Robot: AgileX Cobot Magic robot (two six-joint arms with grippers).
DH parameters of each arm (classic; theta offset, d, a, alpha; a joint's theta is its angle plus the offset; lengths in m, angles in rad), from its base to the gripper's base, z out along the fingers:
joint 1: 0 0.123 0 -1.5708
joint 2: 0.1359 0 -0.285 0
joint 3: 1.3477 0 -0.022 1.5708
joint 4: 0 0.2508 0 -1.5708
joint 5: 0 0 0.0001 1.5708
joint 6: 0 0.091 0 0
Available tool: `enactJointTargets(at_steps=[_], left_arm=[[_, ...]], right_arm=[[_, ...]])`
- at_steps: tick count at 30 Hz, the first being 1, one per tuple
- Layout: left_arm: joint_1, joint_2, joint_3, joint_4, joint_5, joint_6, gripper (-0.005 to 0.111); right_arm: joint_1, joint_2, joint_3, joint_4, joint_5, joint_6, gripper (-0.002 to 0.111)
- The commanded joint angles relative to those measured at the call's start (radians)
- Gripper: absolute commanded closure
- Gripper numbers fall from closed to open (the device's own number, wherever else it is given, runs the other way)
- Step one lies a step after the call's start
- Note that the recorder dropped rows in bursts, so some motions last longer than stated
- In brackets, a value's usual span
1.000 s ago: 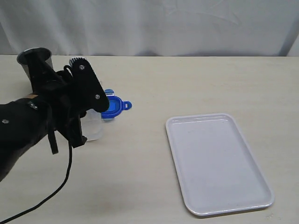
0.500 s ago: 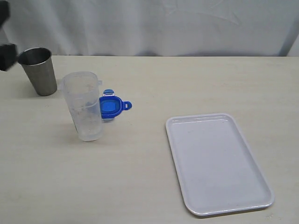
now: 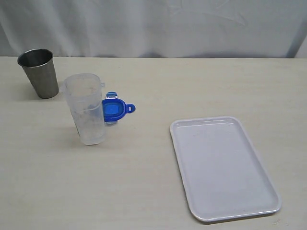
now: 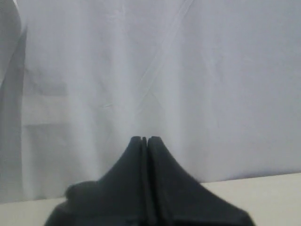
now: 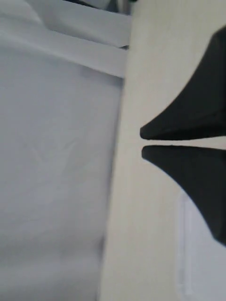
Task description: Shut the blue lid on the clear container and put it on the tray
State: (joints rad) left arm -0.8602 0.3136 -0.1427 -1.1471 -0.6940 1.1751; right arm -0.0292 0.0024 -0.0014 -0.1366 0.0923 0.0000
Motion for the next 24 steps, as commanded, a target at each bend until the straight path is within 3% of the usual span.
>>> enactJointTargets(at_steps=[1, 4, 6, 10, 13, 16, 18, 20, 24], left_arm=[[-0.003, -0.029, 0.143, 0.062, -0.166, -0.223, 0.107], [-0.003, -0.031, 0.143, 0.047, -0.169, -0.257, 0.107], [-0.003, -0.031, 0.143, 0.115, -0.144, -0.288, 0.107], [-0.003, -0.031, 0.143, 0.172, -0.104, -0.336, 0.107], [-0.003, -0.031, 0.143, 0.168, -0.104, -0.336, 0.107], [-0.003, -0.031, 0.143, 0.168, -0.096, -0.336, 0.107], [-0.003, -0.031, 0.143, 0.165, -0.079, -0.336, 0.107], [-0.003, -0.031, 0.143, 0.165, -0.059, -0.336, 0.107], [-0.003, -0.031, 0.143, 0.165, -0.045, -0.342, 0.107]], right_arm=[[-0.004, -0.002, 0.001, 0.15, -0.335, 0.063, 0.104], [-0.004, -0.002, 0.001, 0.211, -0.525, 0.191, 0.104], [-0.004, -0.002, -0.023, 0.137, -0.527, 0.223, 0.104], [-0.004, 0.188, -0.195, -0.047, -0.44, 0.484, 0.102], [-0.004, 0.455, -0.379, -0.381, -0.327, 0.792, 0.089], [-0.004, 0.718, -0.56, -0.87, -0.314, 1.284, 0.07], [-0.004, 0.899, -0.664, -1.269, -0.417, 1.692, 0.061], [-0.004, 1.072, -0.775, -1.608, -0.574, 2.066, 0.061], [-0.006, 1.468, -0.993, -1.608, -0.945, 2.085, 0.061]])
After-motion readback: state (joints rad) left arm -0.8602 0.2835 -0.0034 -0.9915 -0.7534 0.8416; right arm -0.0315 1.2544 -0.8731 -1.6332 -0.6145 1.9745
